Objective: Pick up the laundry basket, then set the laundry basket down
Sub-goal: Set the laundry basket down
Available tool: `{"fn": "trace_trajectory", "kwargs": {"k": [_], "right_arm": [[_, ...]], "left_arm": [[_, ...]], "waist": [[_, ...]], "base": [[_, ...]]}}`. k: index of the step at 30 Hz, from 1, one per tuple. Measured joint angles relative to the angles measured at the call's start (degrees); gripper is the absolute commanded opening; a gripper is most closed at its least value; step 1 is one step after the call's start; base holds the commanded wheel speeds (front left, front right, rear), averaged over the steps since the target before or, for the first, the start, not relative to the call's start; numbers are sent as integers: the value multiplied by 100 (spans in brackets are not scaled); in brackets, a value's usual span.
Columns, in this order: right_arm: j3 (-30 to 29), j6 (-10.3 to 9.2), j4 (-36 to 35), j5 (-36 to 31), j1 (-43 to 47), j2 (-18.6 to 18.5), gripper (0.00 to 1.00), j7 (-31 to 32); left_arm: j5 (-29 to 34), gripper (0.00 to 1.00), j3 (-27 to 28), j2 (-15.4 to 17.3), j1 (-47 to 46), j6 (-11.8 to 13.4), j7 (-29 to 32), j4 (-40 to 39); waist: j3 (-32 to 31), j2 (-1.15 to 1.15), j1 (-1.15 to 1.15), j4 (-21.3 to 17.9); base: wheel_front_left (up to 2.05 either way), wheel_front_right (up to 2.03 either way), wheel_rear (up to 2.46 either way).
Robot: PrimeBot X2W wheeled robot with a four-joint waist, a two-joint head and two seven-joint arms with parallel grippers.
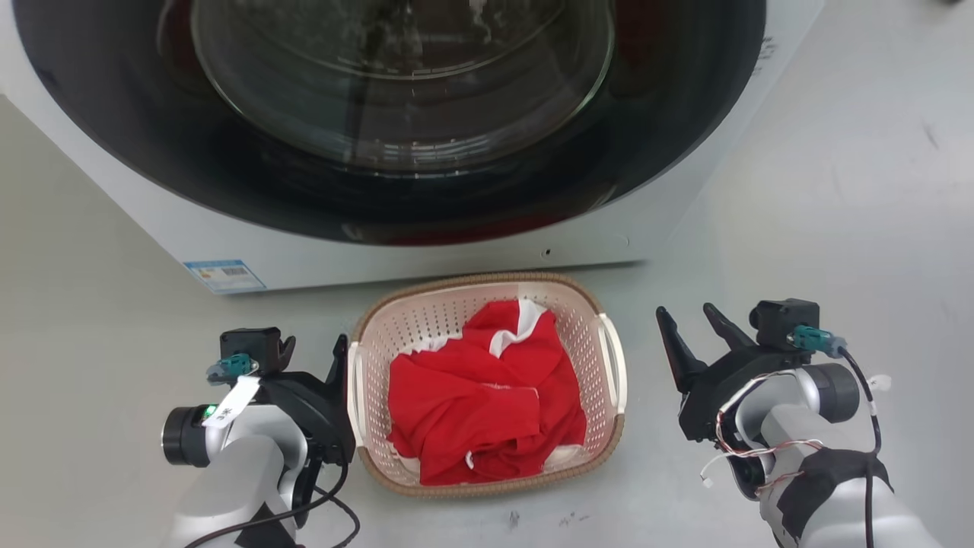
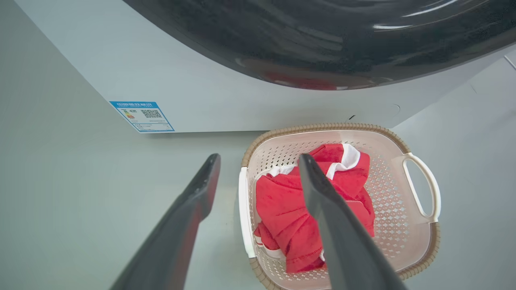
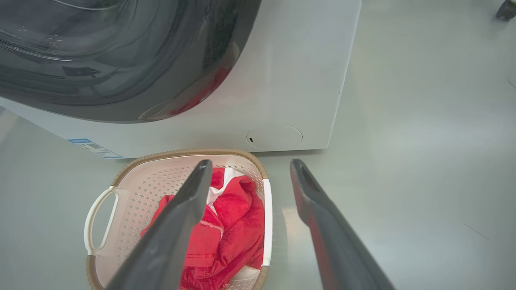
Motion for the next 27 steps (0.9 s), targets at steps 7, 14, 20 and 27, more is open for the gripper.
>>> {"fn": "trace_trajectory", "kwargs": {"k": [7, 14, 20, 27], "right_arm": [[-212, -137, -561, -27, 349, -112, 100, -1], [-481, -365, -1257, -165, 808, -341, 100, -1], [-670, -573, -1973, -353, 1204, -505, 100, -1], [-826, -846, -2900, -654, 1763, -632, 100, -1]], "left_arm": [[67, 100, 165, 121, 339, 188, 0, -576], [311, 100, 281, 248, 775, 441, -1, -1371], [594, 100, 414, 436, 1273, 668, -1, -2228], [979, 100, 622, 636, 1959, 873, -2, -3432]], "waist": [[-417, 0, 0, -18], [-804, 0, 1, 1], [-1107, 0, 0, 28], [-1383, 0, 1, 31]], "base": [[0, 0, 0], [0, 0, 0], [0, 0, 0], [0, 0, 0]]}}
